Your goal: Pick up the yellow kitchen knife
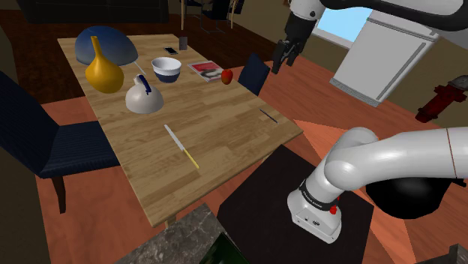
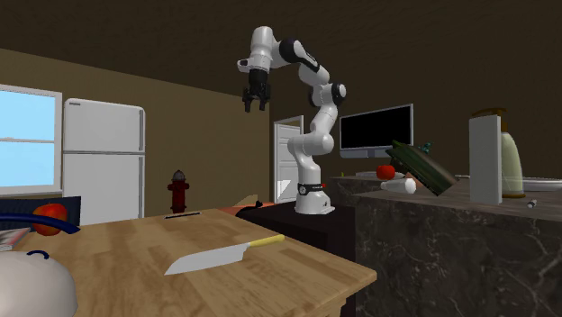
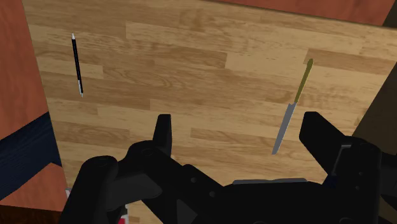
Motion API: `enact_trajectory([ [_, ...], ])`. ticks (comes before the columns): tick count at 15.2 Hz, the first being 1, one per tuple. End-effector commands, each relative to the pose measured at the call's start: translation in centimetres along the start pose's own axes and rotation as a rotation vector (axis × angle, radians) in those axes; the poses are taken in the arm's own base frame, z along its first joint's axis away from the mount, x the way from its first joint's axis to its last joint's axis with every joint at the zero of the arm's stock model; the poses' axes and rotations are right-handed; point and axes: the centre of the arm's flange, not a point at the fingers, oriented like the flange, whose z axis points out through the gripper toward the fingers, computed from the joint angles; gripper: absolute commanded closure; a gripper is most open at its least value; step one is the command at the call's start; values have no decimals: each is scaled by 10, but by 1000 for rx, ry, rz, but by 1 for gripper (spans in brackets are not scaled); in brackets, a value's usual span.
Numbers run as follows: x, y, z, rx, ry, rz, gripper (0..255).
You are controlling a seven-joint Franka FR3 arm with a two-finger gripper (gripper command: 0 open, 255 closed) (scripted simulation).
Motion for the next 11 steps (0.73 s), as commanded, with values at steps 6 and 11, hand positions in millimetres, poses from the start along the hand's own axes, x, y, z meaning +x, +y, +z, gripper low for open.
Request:
enact_trajectory([
  [6,28,-31,51,9,-7,16,0],
  [11,56,-62,101,19,-14,32,0],
])
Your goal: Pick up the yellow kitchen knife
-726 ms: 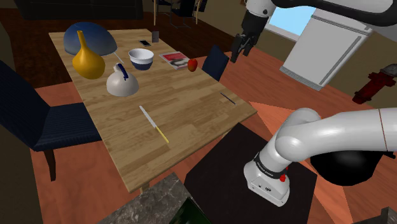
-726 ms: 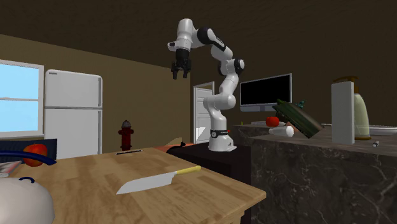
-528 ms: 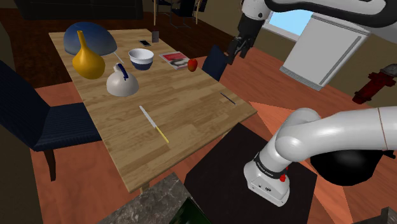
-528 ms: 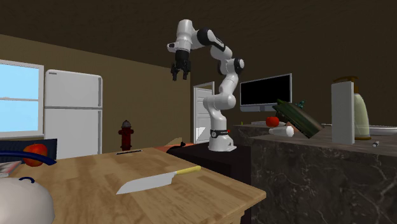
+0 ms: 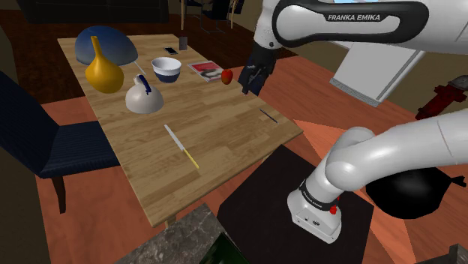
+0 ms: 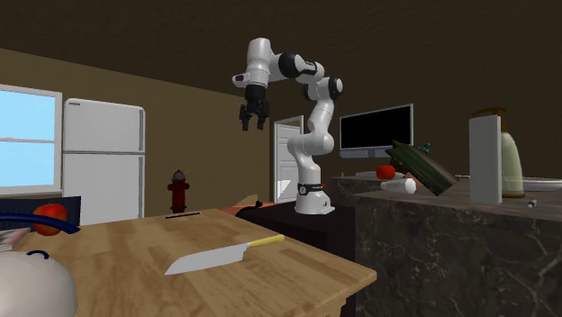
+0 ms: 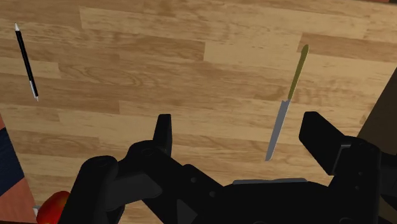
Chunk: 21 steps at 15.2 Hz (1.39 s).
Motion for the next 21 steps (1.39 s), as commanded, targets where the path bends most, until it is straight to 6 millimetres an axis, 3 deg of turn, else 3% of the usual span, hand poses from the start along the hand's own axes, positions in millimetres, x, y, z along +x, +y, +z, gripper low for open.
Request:
enact_trajectory([
  [1,11,-9,23,4,-2,8,0],
  [21,124,-134,226,42,-31,72,0],
])
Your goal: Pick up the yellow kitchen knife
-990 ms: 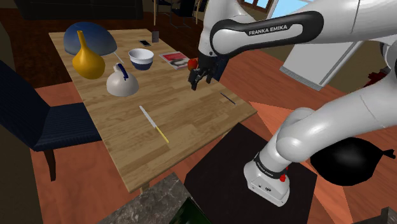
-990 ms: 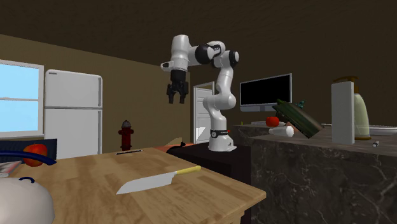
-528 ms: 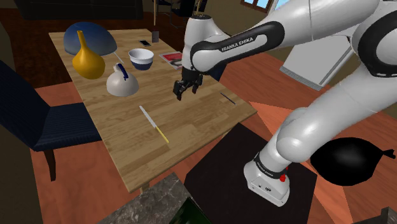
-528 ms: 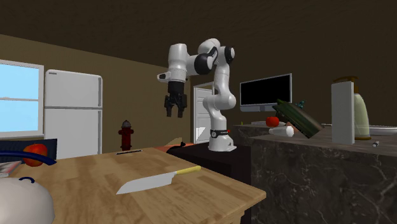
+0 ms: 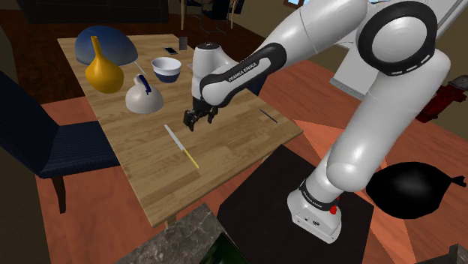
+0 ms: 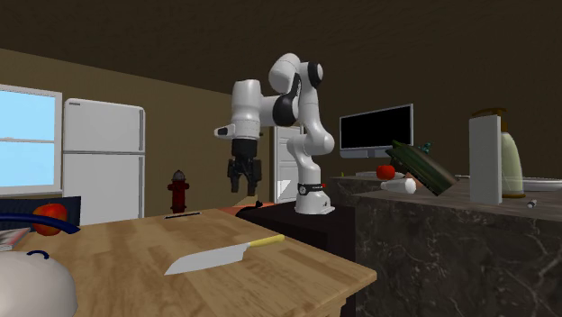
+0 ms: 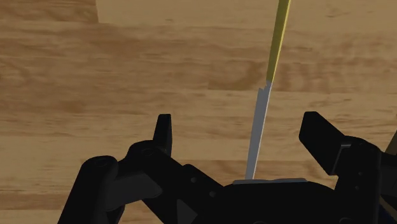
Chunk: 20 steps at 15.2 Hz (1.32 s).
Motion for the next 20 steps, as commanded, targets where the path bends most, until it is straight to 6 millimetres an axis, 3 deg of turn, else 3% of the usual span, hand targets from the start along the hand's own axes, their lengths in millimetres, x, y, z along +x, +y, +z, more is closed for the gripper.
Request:
enact_trajectory([
  [1,11,-13,20,4,-2,7,0],
  [9,56,-63,101,19,-14,33,0],
  [17,54,-64,141,19,-14,33,0],
  [19,54,-64,141,19,-14,33,0],
  [20,55,-64,142,19,-14,33,255],
])
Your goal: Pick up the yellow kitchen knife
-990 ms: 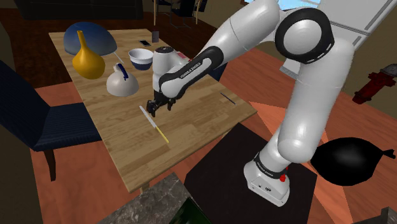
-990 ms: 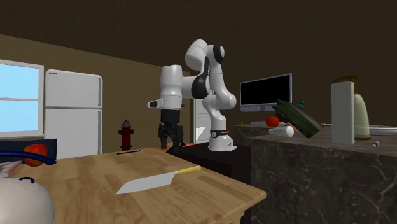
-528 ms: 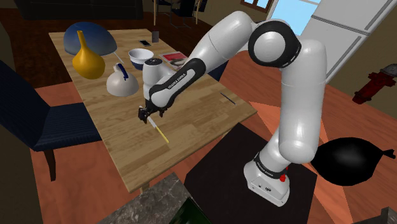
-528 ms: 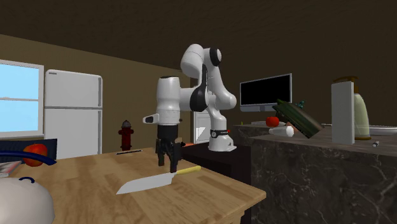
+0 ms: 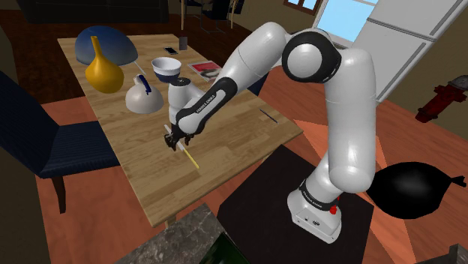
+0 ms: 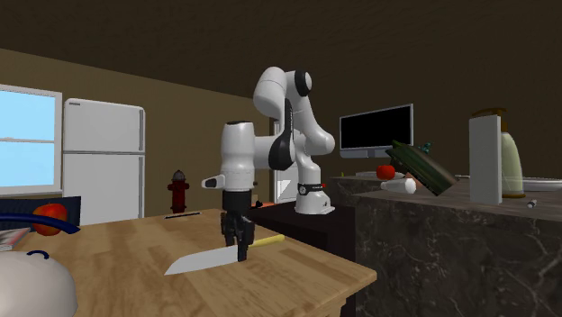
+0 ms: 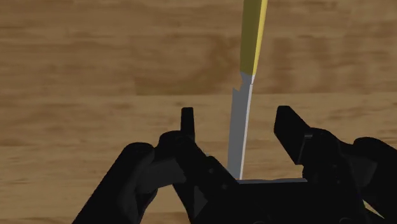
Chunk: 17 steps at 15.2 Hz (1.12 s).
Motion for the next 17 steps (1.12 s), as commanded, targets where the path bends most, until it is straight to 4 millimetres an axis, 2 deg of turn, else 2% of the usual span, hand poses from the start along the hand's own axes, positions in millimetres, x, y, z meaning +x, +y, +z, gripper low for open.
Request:
enact_trajectory([
  [1,0,0,1,0,0,0,255],
  [9,0,0,0,0,0,0,255],
  [17,1,0,-42,0,0,0,255],
])
